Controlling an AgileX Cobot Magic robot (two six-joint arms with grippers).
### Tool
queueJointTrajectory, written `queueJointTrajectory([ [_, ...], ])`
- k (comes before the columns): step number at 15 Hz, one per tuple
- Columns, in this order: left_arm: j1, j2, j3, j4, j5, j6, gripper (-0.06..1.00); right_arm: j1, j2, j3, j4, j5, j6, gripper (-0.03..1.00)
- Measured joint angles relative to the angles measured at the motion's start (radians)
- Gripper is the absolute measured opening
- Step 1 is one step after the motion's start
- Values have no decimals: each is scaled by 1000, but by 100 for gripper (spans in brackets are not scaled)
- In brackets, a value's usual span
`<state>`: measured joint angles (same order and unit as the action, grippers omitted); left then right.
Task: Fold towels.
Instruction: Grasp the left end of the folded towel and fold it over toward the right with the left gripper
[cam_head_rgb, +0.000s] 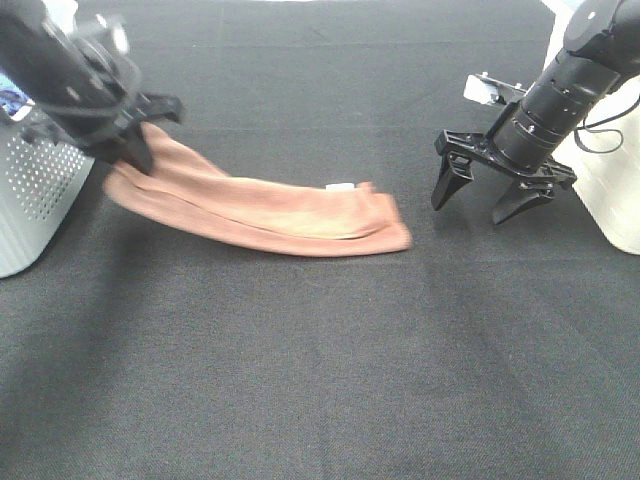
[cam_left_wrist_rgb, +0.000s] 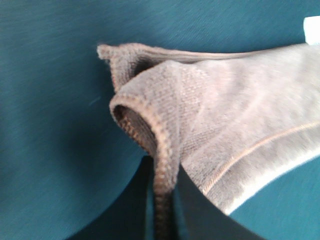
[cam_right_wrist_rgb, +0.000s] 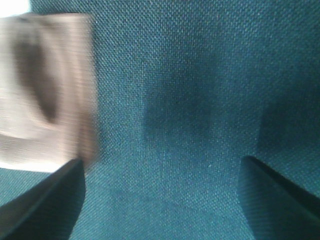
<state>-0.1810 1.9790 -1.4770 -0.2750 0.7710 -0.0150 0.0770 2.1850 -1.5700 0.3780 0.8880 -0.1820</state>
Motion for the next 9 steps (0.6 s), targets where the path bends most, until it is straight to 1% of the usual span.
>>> queueJointTrajectory([
  [2,0,-32,-58,50,99,-32,3,0,0,0,0,5,0,79],
  [3,-3,-38,-86,50,128,-46,3,0,0,0,0,6,0,79],
  [4,-13,-38,-107,33,140,-49,3,0,0,0,0,12,0,79],
  [6,-58,-28,-133,-42,140,-49,3,0,0,0,0,21,0,79],
  [8,-127,9,-137,-109,96,-49,3,0,0,0,4,21,0,79],
  [9,-161,39,-140,-132,58,-50,3,0,0,0,13,21,0,79],
])
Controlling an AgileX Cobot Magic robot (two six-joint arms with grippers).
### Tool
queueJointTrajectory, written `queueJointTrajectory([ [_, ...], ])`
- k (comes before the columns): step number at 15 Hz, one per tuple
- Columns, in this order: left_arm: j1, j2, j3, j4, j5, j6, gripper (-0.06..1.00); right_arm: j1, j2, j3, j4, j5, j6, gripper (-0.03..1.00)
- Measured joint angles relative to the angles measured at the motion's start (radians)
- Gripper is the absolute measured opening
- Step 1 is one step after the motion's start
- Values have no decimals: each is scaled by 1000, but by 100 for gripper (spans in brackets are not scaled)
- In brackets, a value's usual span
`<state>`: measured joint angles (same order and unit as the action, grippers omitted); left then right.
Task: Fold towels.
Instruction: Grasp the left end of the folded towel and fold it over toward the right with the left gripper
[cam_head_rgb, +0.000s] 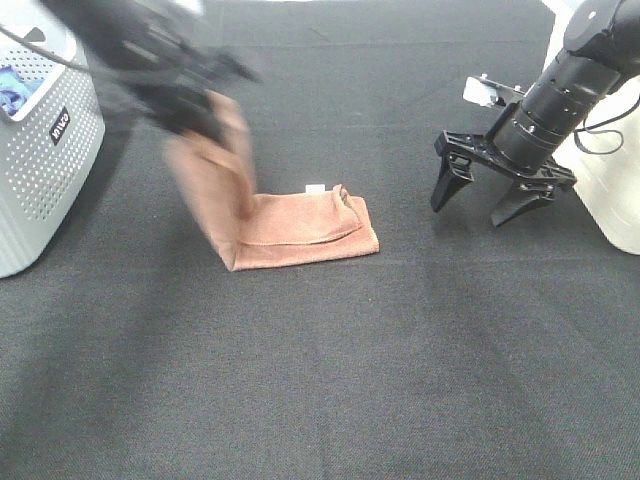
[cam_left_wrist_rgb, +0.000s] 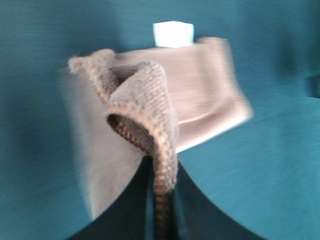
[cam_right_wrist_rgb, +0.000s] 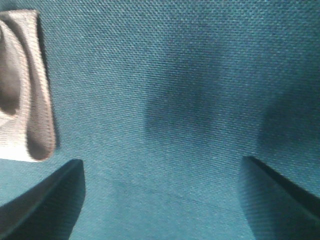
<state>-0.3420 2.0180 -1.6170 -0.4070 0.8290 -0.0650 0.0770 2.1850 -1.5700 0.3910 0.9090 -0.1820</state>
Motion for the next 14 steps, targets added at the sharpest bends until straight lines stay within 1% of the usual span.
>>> queueJointTrajectory([
  [1,-48,56,-24,-32,-60,-12,3,0,0,0,12,0,0,79],
  [3,-100,143,-78,-81,-150,-26,3,0,0,0,18,1,0,79],
  [5,-121,219,-149,-132,-189,-30,5,0,0,0,18,1,0,79],
  [6,-127,259,-180,-150,-192,-41,8,0,0,0,18,1,0,79],
  [7,-131,289,-207,-163,-192,-60,16,0,0,0,18,1,0,79],
  [9,-138,323,-244,-171,-193,-107,39,0,0,0,18,1,0,79],
  [10,-143,330,-248,-223,-211,-123,52,0,0,0,19,1,0,79],
  [11,-143,330,-248,-274,-227,-122,56,0,0,0,31,1,0,79],
  [12,-143,330,-248,-333,-248,-97,57,0,0,0,45,1,-3,79],
  [13,-143,330,-248,-373,-261,-55,57,0,0,0,76,4,-12,79],
  [14,-143,330,-248,-373,-261,-55,57,0,0,0,76,4,-12,79],
])
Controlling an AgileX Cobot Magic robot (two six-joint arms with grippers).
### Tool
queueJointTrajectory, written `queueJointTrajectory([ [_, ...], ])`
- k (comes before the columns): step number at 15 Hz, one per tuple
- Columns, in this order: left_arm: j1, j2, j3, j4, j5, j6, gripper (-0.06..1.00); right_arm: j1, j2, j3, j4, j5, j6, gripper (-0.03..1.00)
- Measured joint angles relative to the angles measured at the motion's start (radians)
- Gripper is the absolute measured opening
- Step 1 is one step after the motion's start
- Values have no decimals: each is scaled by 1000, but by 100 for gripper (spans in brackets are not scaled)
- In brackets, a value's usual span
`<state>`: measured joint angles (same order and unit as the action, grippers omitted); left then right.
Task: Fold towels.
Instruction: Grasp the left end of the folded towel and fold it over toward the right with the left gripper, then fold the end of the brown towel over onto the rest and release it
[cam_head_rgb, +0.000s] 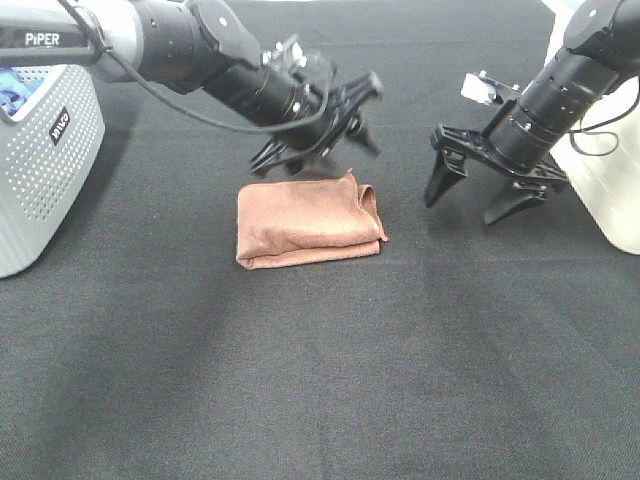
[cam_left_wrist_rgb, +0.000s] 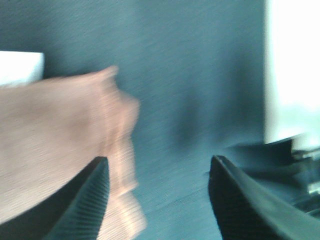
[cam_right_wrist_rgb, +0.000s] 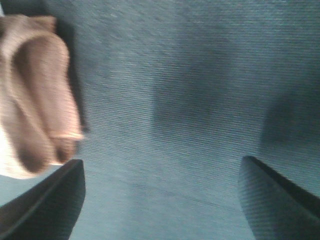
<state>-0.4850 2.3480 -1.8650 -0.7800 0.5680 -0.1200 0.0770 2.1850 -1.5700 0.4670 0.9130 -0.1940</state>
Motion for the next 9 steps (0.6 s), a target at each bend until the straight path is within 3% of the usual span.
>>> queueJointTrajectory([
  [2,6,-10,-1,-9,-8,120,58,0,-9,0,97,16,-62,79],
  [3,18,-38,-1,27,-6,245,58,0,-17,0,233,30,-149,79],
  [4,35,-68,-2,61,-2,303,58,2,-17,0,344,35,-208,79],
  [8,110,-169,-7,217,29,356,58,69,43,-3,747,49,-477,77],
  [9,126,-181,-7,229,45,357,58,85,75,-13,783,56,-509,77],
])
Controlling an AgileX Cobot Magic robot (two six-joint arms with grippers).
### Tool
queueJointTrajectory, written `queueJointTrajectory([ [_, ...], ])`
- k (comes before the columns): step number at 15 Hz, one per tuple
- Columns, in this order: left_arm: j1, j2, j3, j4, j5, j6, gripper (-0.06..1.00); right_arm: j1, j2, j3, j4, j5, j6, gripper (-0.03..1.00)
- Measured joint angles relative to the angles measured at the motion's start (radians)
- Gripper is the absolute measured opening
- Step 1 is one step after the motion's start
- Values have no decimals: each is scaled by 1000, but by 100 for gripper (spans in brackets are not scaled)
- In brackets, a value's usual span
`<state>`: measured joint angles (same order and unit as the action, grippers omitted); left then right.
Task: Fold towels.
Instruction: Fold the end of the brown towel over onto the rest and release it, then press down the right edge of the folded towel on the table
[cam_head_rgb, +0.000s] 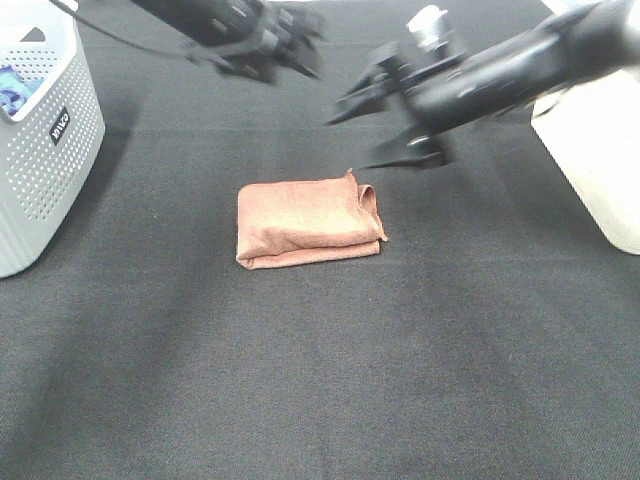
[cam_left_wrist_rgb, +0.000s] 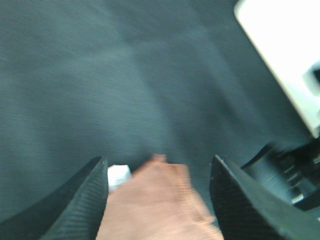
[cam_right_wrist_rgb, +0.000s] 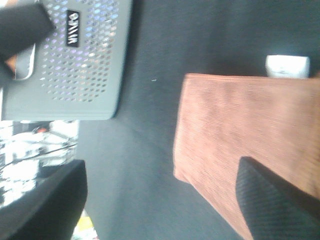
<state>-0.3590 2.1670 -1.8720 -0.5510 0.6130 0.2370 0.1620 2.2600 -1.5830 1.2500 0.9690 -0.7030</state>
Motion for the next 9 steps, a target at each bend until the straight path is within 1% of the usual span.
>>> queueJointTrajectory([
  [2,27,-13,0,17,29,0,58,19,69,-62,28,25,-38,77],
  [3,37,-17,0,20,41,0,58,21,111,-92,37,44,-38,77],
  [5,39,-18,0,27,60,0,58,19,176,-127,33,51,-38,77],
  [7,39,-18,0,28,63,0,58,19,193,-129,16,47,-38,77],
  [9,39,-18,0,28,68,0,58,19,196,-132,-77,24,-25,77],
])
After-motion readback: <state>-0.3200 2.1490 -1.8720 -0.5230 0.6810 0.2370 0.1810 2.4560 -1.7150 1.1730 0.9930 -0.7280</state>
